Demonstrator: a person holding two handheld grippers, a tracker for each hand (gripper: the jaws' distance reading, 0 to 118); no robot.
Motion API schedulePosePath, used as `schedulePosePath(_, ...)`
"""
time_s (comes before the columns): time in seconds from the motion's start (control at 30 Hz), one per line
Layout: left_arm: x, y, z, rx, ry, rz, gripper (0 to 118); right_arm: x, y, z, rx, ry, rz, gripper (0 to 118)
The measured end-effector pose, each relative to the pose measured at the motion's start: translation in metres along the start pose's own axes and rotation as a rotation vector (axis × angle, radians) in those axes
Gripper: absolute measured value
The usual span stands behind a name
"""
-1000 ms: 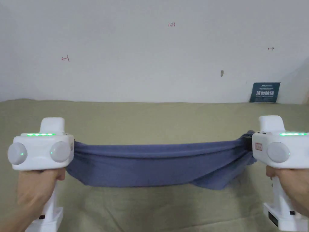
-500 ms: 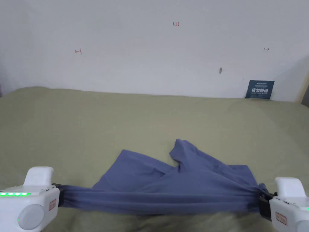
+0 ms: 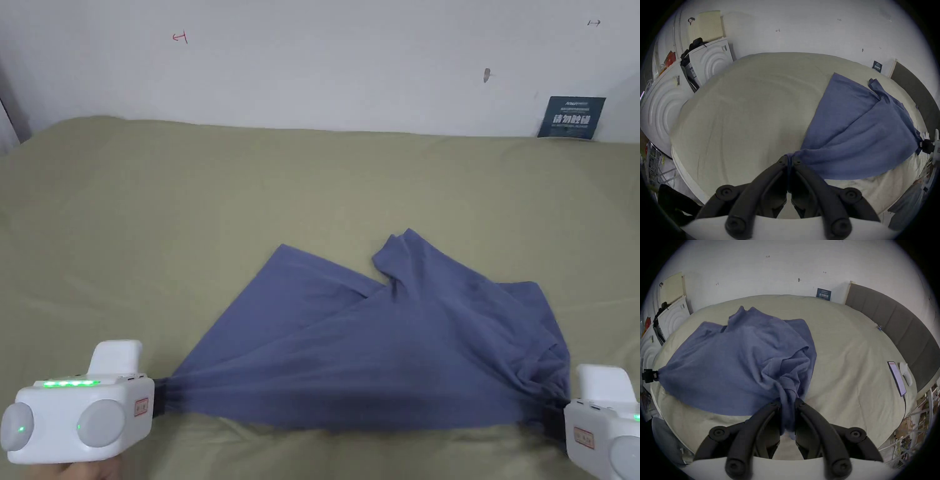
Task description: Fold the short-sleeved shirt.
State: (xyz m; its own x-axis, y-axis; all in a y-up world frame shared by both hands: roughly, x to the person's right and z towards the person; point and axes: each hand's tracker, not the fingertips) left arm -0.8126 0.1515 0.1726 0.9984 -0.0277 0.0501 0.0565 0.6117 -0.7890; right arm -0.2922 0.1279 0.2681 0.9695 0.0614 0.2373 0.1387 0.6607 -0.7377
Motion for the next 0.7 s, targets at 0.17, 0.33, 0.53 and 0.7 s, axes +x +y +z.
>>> schedulePosePath(0.17,-0.008,0.0,0.019,0.08,-0.008,0.033,114,-0.008,0.005,0.026,0.054,0.035,-0.044,114)
schedulePosePath(0.33,-0.001,-0.016,0.049,0.117,0.007,0.045,92,-0.043,0.001,0.06,0.199,0.064,0.021,84)
schedulePosePath(0.53,-0.017,-0.036,0.046,0.034,-0.035,0.094,0,-0.085,-0.013,0.071,0.195,0.14,-0.008,7)
schedulePosePath(0.7,-0.039,-0.031,0.028,0.015,-0.038,0.084,0,-0.104,-0.013,0.064,0.171,0.155,0.032,7)
